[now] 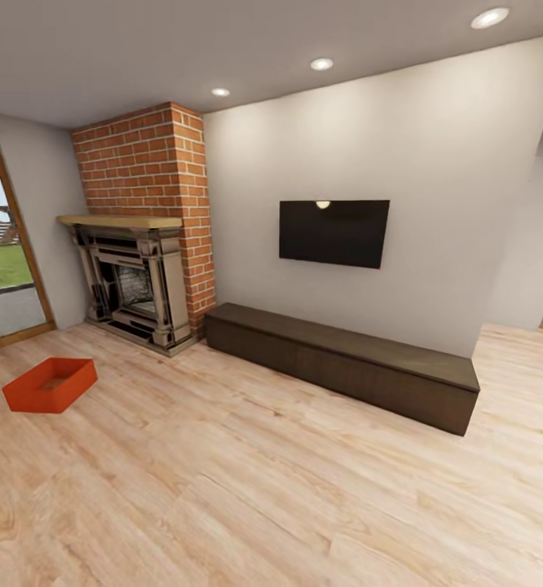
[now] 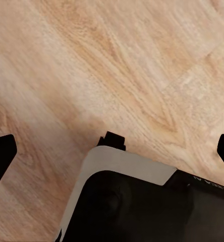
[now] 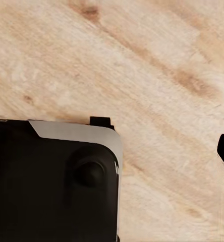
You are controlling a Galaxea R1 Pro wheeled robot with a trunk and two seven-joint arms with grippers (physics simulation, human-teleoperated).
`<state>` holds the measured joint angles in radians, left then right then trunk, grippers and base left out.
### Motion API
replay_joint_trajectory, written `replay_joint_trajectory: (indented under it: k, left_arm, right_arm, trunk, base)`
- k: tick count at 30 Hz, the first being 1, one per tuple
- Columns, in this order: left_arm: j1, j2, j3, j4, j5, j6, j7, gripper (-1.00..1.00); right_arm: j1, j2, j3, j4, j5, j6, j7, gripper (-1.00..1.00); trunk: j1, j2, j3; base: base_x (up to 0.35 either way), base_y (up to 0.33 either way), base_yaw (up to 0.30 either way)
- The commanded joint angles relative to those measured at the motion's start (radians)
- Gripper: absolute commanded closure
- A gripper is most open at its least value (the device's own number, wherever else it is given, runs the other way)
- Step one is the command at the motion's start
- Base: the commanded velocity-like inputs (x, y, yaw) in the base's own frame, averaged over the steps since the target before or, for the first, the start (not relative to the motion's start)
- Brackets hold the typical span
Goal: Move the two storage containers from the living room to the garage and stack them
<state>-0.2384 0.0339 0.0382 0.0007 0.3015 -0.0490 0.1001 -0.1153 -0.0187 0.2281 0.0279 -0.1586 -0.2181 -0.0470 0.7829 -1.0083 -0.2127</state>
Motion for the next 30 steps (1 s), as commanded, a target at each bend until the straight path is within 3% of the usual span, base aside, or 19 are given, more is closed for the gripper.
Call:
replay_joint_trajectory:
  k: [1, 20, 30]
  left_arm:
    - [-0.001, 0.000, 0.004, 0.000, 0.003, -0.004, 0.001, -1.00]
    - [-0.001, 0.000, 0.003, 0.001, 0.003, -0.003, 0.001, -1.00]
    - [-0.001, 0.000, 0.004, 0.001, 0.002, -0.003, 0.001, -1.00]
  right_arm:
    - [-0.001, 0.000, 0.008, 0.003, -0.010, -0.006, -0.001, -1.00]
    - [-0.001, 0.000, 0.003, 0.003, -0.012, -0.006, 0.002, -1.00]
    - [-0.001, 0.000, 0.003, 0.003, -0.013, -0.006, 0.004, -1.00]
  trunk:
    - [0.001, -0.001, -0.001]
    - [0.001, -0.001, -0.001]
    - [0.001, -0.001, -0.001]
  base:
    - [0.324, 0.000, 0.123]
    - [0.324, 0.000, 0.094]
    - [0.324, 0.000, 0.212]
